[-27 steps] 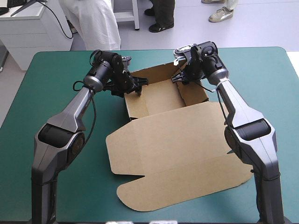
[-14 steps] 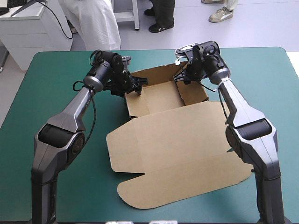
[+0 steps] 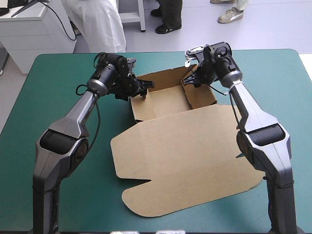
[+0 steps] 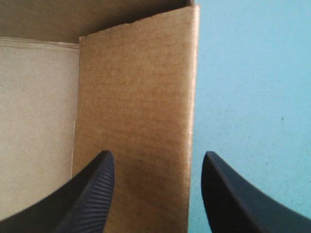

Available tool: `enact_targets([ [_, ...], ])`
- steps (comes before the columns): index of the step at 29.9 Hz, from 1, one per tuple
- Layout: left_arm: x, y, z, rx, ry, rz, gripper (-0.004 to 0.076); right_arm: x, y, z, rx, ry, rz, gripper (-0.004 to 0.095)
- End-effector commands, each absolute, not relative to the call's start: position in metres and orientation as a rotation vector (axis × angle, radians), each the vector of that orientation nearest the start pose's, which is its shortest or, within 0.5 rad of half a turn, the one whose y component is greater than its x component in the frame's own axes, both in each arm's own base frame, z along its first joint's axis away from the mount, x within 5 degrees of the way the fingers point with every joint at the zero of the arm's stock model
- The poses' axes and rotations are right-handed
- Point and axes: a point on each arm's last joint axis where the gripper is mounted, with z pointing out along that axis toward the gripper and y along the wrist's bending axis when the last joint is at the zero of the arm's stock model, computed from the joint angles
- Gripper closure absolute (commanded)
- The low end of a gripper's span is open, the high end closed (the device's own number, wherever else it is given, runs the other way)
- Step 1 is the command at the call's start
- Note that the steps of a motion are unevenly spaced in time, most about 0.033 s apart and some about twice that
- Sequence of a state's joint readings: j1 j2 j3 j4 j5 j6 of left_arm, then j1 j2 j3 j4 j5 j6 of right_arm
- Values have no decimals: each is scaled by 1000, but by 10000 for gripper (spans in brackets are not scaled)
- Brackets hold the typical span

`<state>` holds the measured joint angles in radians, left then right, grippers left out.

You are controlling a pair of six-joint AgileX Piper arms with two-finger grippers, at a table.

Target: Fold the box

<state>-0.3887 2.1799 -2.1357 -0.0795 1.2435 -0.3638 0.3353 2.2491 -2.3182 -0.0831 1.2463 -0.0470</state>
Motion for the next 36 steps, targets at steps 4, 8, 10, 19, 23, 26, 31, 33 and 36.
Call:
enact_targets([
  [4, 412, -179, 346, 55, 2700, -345, 231, 443, 143, 372, -482, 2442, -12, 407],
  [8, 400, -175, 369, 76, 2648, -366, 231, 433, 140, 390, -473, 2406, -6, 407],
  [10, 392, -171, 385, 97, 2610, -379, 231, 429, 138, 398, -468, 2388, -2, 407],
  [19, 323, -151, 476, 309, 2356, -490, 247, 409, 132, 430, -457, 2318, 12, 407],
  [23, 279, -133, 519, 362, 2214, -488, 345, 403, 130, 437, -456, 2300, 13, 407],
  [26, 246, -119, 544, 407, 2113, -473, 451, 400, 129, 442, -454, 2289, 23, 407],
  [31, 196, -98, 574, 485, 1962, -434, 703, 395, 128, 449, -452, 2274, 24, 435],
  [33, 180, -91, 580, 510, 1921, -416, 732, 393, 127, 451, -450, 2268, 25, 451],
  [36, 158, -83, 580, 533, 1901, -399, 734, 389, 125, 457, -447, 2255, 27, 473],
])
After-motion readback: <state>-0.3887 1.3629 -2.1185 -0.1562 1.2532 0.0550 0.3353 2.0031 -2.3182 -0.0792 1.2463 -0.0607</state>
